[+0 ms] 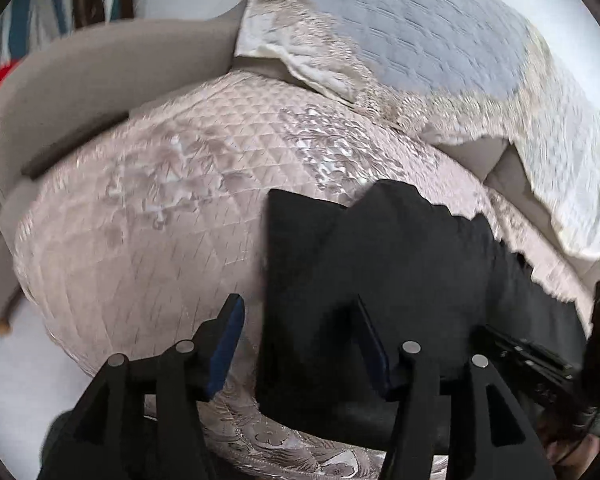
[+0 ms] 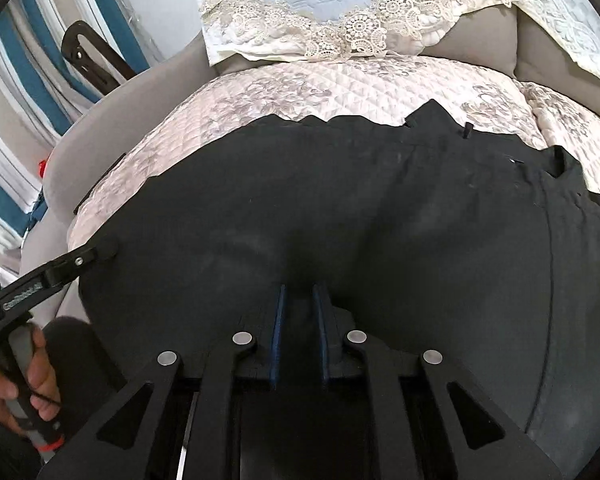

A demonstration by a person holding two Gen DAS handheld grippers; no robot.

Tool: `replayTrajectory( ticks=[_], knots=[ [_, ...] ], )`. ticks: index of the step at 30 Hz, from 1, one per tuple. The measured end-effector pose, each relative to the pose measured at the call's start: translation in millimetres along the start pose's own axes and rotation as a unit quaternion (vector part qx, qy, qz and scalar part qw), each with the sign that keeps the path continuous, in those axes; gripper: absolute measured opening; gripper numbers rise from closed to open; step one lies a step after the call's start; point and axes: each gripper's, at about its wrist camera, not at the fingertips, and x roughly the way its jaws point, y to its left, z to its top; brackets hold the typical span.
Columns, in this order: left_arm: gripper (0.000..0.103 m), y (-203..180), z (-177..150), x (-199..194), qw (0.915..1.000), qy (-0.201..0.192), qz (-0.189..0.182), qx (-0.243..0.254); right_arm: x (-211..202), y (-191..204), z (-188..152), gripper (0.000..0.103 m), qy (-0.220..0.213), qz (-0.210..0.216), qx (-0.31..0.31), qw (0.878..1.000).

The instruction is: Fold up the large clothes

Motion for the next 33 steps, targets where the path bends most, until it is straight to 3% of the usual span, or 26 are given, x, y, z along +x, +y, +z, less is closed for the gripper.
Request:
replayTrajectory(
  ticks=[1,3,8,12,14,19,24,29,33],
  knots=[
    [0.068,4.7,-0.1,3.3,0.9999,0.006,-0.004,-0.011,1.5,-0.8,1.7,0.013,0.002,-0.001,0.003,1.000],
    [0.068,12.6,-2.2,13.2,0.9985,0.033,-0.032,-0.030,-0.6,-1.1,0.9,0.013,0.004,-0.002,0.000,1.000],
    [0.068,10.3,-10.7,14.5,0.9936,0.058,-0.088,-0.040,-20.4,4.7,-18.1,0.015,0.014,0.020,0.006,1.000],
    [0.068,0.0,-15.8,13.8,0.9939,0.059,-0.091,-0.023,-38.3,6.0,-38.5,0.015,0.018,0.038,0.010,0.999],
    [0.063,-1.1,-14.0,15.1,0.9938,0.061,-0.091,-0.022,-49.5,1.3,-45.7,0.016,0.013,0.042,0.021,0.999],
    [0.025,10.8,-7.4,15.2,0.9918,0.062,-0.101,-0.048,-74.2,-18.9,-52.1,0.016,-0.008,0.023,0.045,0.999],
    [0.016,-17.5,1.8,-20.9,0.9932,0.022,-0.113,0.016,-103.2,-43.8,-61.2,0.016,-0.035,0.008,0.075,0.997],
    [0.014,-76.4,13.1,-64.0,0.9790,-0.014,-0.179,0.096,-124.6,-66.6,-75.3,0.016,-0.051,-0.008,0.107,0.993],
    [0.013,-138.2,8.8,-79.7,0.9556,-0.013,-0.246,0.162,-137.9,-86.9,-87.6,0.016,-0.060,-0.018,0.139,0.988]
  ],
)
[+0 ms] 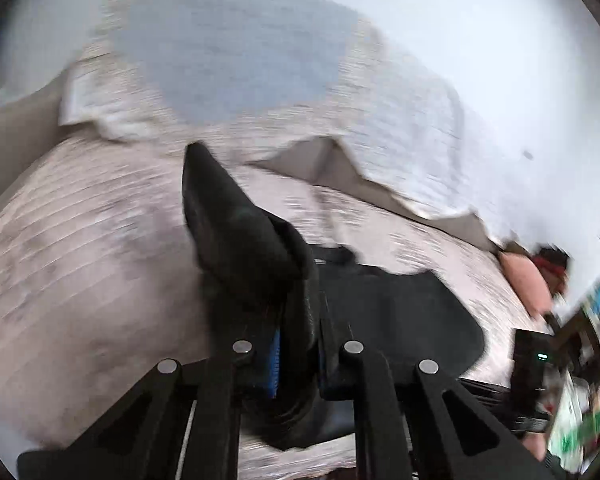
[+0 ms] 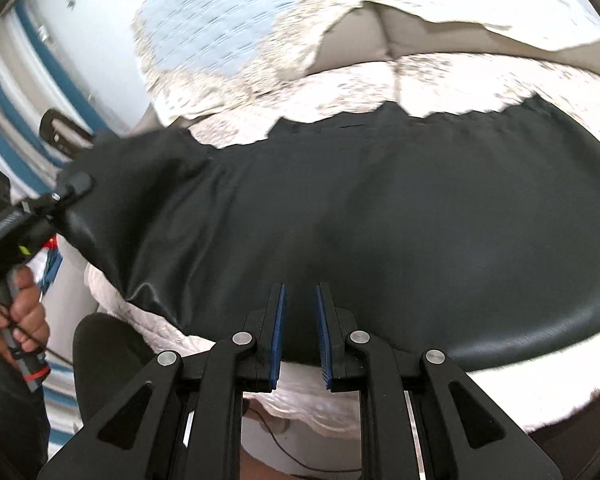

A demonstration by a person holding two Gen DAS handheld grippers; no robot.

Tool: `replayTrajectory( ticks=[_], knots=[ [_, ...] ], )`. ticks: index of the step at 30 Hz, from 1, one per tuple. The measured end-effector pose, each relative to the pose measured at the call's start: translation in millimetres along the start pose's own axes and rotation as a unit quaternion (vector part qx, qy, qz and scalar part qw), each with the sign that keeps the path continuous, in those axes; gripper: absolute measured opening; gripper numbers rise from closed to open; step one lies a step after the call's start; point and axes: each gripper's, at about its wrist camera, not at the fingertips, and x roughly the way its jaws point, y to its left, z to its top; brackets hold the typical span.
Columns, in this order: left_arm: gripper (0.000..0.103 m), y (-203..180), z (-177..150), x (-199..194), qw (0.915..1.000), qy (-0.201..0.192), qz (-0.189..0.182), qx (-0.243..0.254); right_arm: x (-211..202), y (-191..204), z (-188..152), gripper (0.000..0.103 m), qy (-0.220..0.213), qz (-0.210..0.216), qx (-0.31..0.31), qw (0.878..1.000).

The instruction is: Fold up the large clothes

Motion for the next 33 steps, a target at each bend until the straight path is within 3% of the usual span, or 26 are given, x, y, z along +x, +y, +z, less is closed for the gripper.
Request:
replayTrajectory(
  ticks=[4,8,10,12,15,19,23,26,29,33],
  knots=[
    [0.012,-52.2,-4.0,39.9,0.9967,0.031,-0.057,0.048,-15.7,-24.0,-2.9,0.016,-0.016,-0.014,0.031,0.999],
    [0.003,-88.1,-33.4,105.3,0.9856,0.108,-0.107,0.075,-29.2,-44.4,-7.4,0.016,-0.024,-0.029,0.058,0.998],
    [0.004,-97.6,-59.2,145.9,0.9773,0.165,-0.107,0.078,-32.7,-52.4,-10.6,0.016,-0.023,-0.034,0.068,0.997],
    [0.004,-104.7,-79.4,164.2,0.9722,0.190,-0.098,0.096,-36.4,-58.6,-12.7,0.016,-0.023,-0.038,0.075,0.996],
    [0.004,-113.2,-80.3,151.0,0.9718,0.184,-0.103,0.105,-43.2,-61.3,-13.2,0.016,-0.028,-0.037,0.074,0.996],
    [0.009,-111.2,-57.0,108.2,0.9749,0.153,-0.126,0.101,-47.7,-56.7,-8.8,0.016,-0.037,-0.026,0.067,0.997],
    [0.013,-86.1,-19.5,79.9,0.9889,0.093,-0.087,0.076,-44.2,-39.6,8.1,0.016,-0.051,-0.003,0.049,0.998],
    [0.017,-56.4,1.7,93.2,0.9957,0.070,-0.005,0.061,-30.2,-18.3,23.5,0.016,-0.051,0.009,0.022,0.998],
    [0.017,-31.9,6.0,124.7,0.9945,0.088,0.037,0.043,-10.4,-2.3,28.3,0.016,-0.044,0.019,0.000,0.999],
    [0.017,-21.7,-17.9,168.8,0.9900,0.129,0.043,0.037,29.7,0.3,15.2,0.016,0.007,0.005,-0.001,1.000]
  ],
)
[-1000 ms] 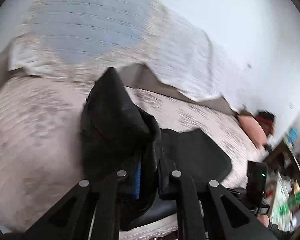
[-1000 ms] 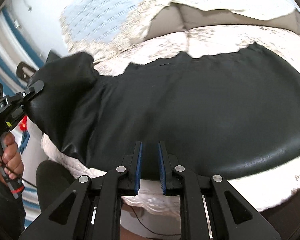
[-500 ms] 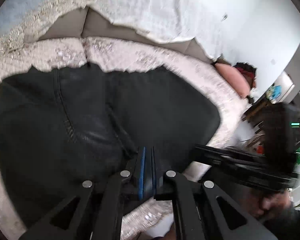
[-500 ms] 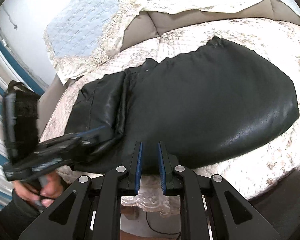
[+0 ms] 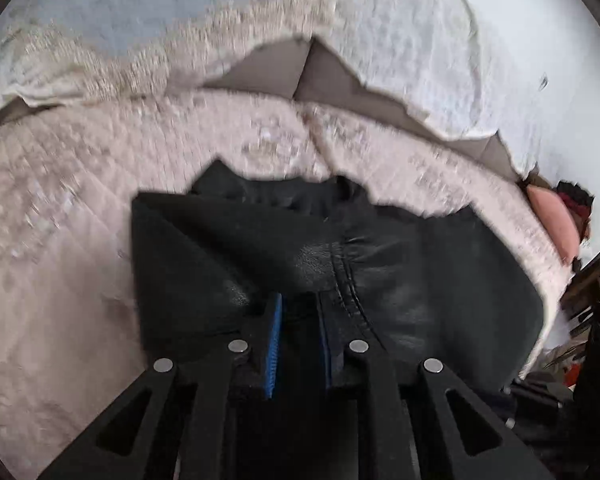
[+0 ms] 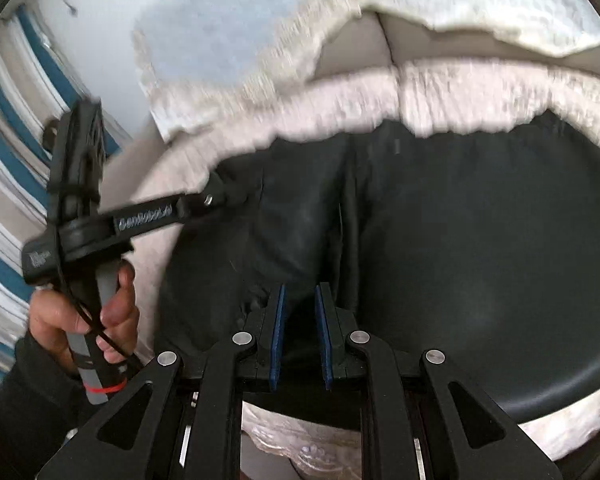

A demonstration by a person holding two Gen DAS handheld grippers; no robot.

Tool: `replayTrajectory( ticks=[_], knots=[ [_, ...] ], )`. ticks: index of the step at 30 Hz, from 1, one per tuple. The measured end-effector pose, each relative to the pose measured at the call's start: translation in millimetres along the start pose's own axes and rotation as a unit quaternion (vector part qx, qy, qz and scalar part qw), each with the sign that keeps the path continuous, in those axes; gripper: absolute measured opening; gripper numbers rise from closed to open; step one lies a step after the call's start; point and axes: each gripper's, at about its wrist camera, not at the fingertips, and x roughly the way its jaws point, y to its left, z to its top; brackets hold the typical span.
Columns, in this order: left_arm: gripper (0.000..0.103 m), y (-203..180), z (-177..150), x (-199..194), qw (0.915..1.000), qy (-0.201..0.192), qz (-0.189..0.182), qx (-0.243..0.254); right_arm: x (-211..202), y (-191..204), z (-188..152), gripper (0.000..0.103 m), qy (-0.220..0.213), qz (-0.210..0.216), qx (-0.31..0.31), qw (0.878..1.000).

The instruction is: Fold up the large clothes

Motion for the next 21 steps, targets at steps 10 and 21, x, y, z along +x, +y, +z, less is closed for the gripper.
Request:
replayTrajectory(
  ticks=[10,21],
  knots=[
    [0.019,-3.3,-16.7,19.1,0.9991,-0.027,0.019,0.027,16.4,-10.9,-22.2,0.012,-0.002,-0.011,-0.005,1.000],
    [0.025,-48.2,10.6,-6.6,0.9951,-0.055,0.021,0.079,-40.3,-28.5,-11.5,0.016,-0.054,-0.017,0.030,0.998]
  ],
)
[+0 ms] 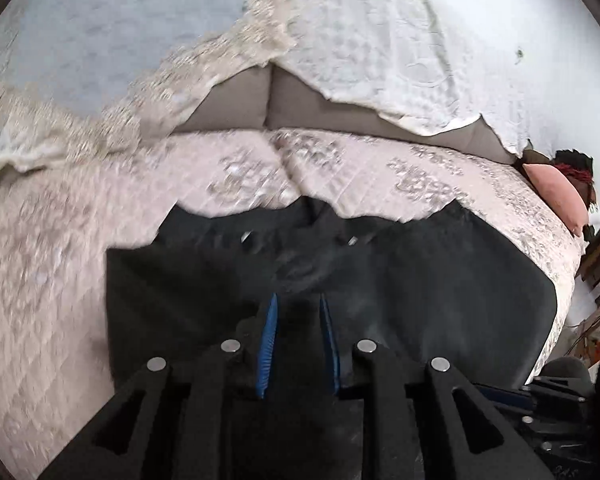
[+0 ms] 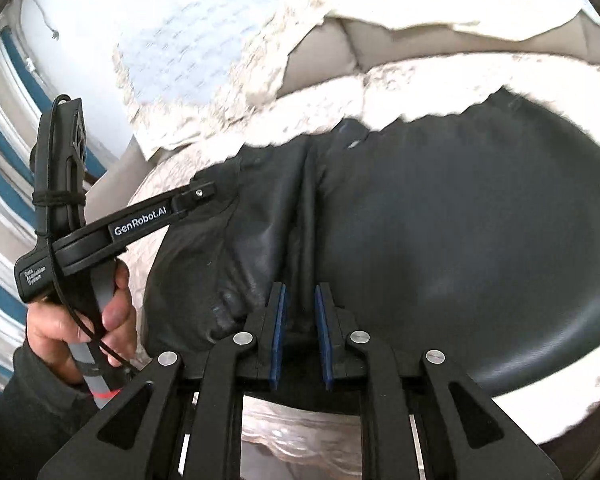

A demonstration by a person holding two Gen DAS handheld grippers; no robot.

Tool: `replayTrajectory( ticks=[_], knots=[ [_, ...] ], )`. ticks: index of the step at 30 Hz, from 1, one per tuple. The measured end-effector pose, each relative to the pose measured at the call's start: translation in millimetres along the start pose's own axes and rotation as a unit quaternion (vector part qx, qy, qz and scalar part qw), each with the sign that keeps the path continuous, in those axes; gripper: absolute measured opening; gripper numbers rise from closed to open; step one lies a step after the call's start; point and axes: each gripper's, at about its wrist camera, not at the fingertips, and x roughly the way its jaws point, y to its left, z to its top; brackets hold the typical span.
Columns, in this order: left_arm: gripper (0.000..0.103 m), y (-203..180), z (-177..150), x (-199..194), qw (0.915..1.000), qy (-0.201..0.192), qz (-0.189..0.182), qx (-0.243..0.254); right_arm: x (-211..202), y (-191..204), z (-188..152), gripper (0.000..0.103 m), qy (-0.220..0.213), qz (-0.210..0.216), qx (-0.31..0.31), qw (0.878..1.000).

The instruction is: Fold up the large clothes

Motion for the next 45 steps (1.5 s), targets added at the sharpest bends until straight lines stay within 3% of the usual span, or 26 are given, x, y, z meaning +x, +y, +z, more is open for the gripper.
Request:
replayTrajectory(
  ticks=[5,9,14,18,25,31,36,38,40,45],
  knots=[
    [0.025,-6.1,-9.0,44.1,0.9990,0.044,0.004,0.008,-27.4,-29.0,2.8,0.017,-0.026,-0.034,0.030,0.999],
    [0.025,-5.8,-15.9,50.2,0.9993,0.034,0.009,0.013,-52.4,-62.3,-2.9,0.060,-0.048,-0.058,0.089,0.993],
    [0.025,-4.9,-15.4,51.5,0.9993,0.035,0.004,0.010,-85.5,-102.7,-16.3,0.065,-0.082,-0.086,0.173,0.978],
    [0.025,-8.0,-16.0,50.4,0.9992,0.033,0.015,0.019,-99.4,-137.7,-24.5,0.076,-0.104,-0.090,0.246,0.960],
    [0.025,-8.8,-15.8,51.0,0.9990,0.033,0.018,0.022,-81.5,-183.8,-23.6,0.076,-0.106,-0.053,0.324,0.939],
    [0.025,-12.3,-15.9,52.1,0.9986,0.035,0.029,0.029,-66.0,-202.1,-6.5,0.078,-0.120,-0.027,0.332,0.935],
    [0.025,-15.9,-16.0,53.2,0.9981,0.035,0.038,0.034,-57.5,-201.4,2.9,0.076,-0.115,-0.030,0.309,0.944],
    [0.025,-16.8,-16.1,54.2,0.9978,0.035,0.042,0.037,-55.6,-204.9,8.5,0.062,-0.114,-0.043,0.299,0.946],
    [0.025,-18.3,-16.3,54.6,0.9975,0.034,0.046,0.041,-52.3,-210.1,12.9,0.041,-0.105,-0.039,0.306,0.945],
    [0.025,-20.3,-17.1,54.9,0.9974,0.032,0.049,0.043,-62.8,-194.7,28.0,0.027,-0.102,-0.015,0.289,0.952]
  ],
)
